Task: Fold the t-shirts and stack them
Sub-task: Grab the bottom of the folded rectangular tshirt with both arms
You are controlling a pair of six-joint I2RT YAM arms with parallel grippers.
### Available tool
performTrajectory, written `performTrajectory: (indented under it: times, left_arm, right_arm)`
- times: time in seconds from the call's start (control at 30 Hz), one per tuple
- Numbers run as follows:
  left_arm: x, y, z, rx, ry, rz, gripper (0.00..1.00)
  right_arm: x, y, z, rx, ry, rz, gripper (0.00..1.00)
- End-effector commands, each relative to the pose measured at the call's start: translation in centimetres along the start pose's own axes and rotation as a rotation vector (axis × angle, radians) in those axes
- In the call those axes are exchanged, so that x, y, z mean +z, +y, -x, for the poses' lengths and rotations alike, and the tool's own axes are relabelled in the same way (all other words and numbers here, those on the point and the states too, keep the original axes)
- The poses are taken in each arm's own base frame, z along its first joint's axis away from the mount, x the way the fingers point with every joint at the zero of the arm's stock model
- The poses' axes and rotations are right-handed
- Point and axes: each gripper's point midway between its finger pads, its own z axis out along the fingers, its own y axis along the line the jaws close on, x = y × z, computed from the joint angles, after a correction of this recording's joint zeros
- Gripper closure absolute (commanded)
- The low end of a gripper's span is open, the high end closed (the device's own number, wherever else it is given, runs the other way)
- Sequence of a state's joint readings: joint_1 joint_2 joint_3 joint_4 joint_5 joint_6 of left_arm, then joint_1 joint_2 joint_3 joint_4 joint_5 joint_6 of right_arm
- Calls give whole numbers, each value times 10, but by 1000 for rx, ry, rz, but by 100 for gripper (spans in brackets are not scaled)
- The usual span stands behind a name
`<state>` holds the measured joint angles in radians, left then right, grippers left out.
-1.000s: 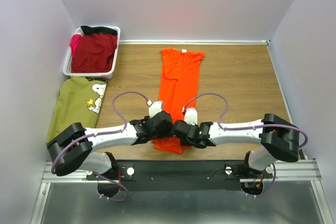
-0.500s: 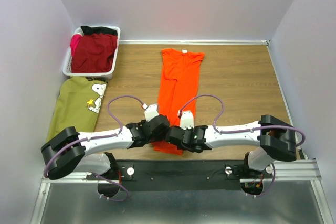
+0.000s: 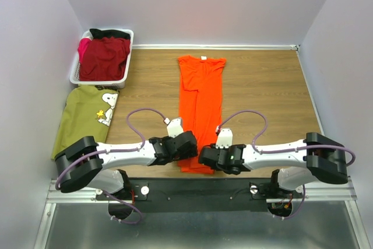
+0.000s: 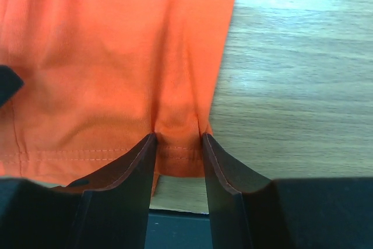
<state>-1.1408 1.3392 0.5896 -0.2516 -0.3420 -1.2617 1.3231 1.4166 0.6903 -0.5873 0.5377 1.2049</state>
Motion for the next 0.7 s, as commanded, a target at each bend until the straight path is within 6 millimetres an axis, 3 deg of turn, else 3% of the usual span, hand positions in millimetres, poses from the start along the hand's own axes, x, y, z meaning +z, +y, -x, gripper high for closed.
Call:
performTrajectory:
  times: [0.0, 0.2, 0.67]
  left_arm:
    - [5, 59, -51, 52, 148, 211, 21]
    - [-4, 59, -68, 49, 177, 228, 21]
    - [-22, 68, -109, -15, 257, 282, 21]
  right_arm:
    - [3, -45, -16, -14, 12, -118, 54]
    - [-2, -52, -7, -3, -33, -122, 52]
    - [-2, -68, -7, 33, -57, -151, 51]
